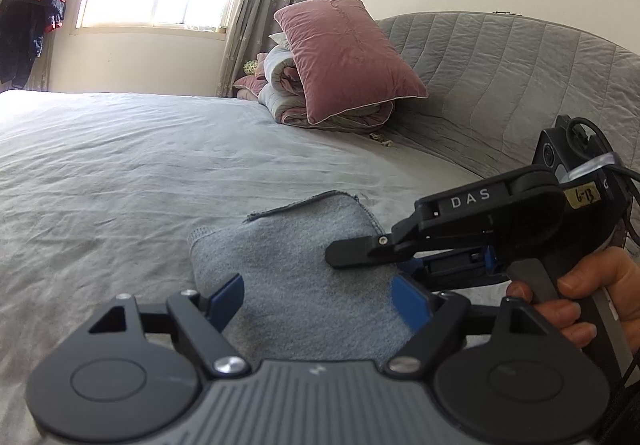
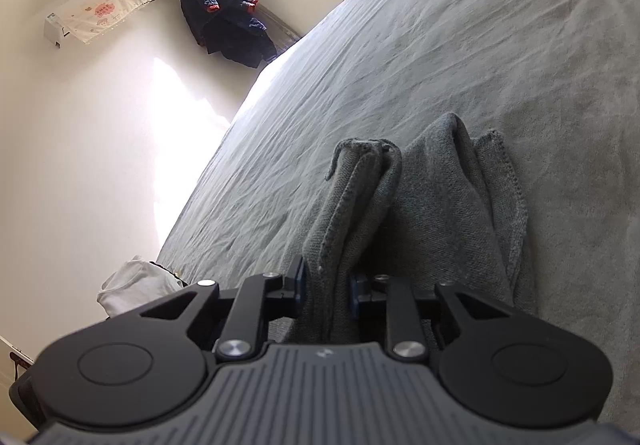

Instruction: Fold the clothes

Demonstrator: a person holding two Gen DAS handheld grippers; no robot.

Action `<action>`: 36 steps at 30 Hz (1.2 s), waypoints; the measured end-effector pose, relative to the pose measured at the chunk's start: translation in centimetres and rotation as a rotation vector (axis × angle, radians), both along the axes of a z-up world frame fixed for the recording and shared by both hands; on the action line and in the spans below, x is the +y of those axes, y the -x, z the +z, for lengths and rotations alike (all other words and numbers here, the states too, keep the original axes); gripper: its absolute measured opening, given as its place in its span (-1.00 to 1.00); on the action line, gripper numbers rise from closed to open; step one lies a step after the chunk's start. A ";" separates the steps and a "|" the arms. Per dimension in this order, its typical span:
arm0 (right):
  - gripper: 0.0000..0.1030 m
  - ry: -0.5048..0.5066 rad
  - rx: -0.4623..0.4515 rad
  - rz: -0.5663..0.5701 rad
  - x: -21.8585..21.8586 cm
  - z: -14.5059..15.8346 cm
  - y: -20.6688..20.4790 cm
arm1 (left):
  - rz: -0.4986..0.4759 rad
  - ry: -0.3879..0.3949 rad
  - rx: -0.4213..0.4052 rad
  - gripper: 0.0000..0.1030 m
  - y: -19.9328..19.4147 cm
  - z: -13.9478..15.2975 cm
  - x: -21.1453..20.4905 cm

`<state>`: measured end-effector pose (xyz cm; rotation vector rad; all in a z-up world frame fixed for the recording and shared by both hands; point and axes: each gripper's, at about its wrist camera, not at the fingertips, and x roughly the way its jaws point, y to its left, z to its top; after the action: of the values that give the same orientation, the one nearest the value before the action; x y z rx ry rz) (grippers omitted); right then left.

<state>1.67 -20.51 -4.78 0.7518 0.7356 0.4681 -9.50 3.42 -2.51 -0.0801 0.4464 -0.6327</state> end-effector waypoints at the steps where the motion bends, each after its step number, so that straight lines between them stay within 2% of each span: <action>1: -0.53 -0.022 0.006 0.001 -0.1 0.1 -0.1 | -0.002 0.006 -0.004 0.59 0.0 0.1 0.0; 10: -0.55 -0.183 0.025 0.015 -2.0 1.2 -1.1 | -0.041 0.105 -0.026 0.56 -0.3 1.3 0.8; 14: -0.55 -0.218 0.050 0.013 -3.0 0.6 -1.3 | -0.069 0.117 -0.024 0.49 -0.6 1.4 0.5; 20: -0.55 -0.262 0.087 0.009 -4.5 -0.2 -1.8 | -0.116 0.114 -0.012 0.36 -1.0 1.1 -0.7; 25: -0.55 -0.296 0.121 0.006 -5.7 -0.9 -1.9 | -0.154 0.097 -0.008 0.35 -1.0 0.6 -2.7; 32: -0.55 -0.284 0.158 0.010 -6.1 -0.8 -2.8 | -0.185 0.054 -0.008 0.34 -1.3 -0.2 -6.2; 36: -0.55 -0.269 0.215 -0.054 -7.0 -2.2 -3.0 | -0.197 0.027 0.023 0.34 -1.8 -1.1 -7.7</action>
<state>4.69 -27.48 -6.96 1.0836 0.8602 0.4466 -7.65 -4.29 -3.62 -0.0694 0.4712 -0.8318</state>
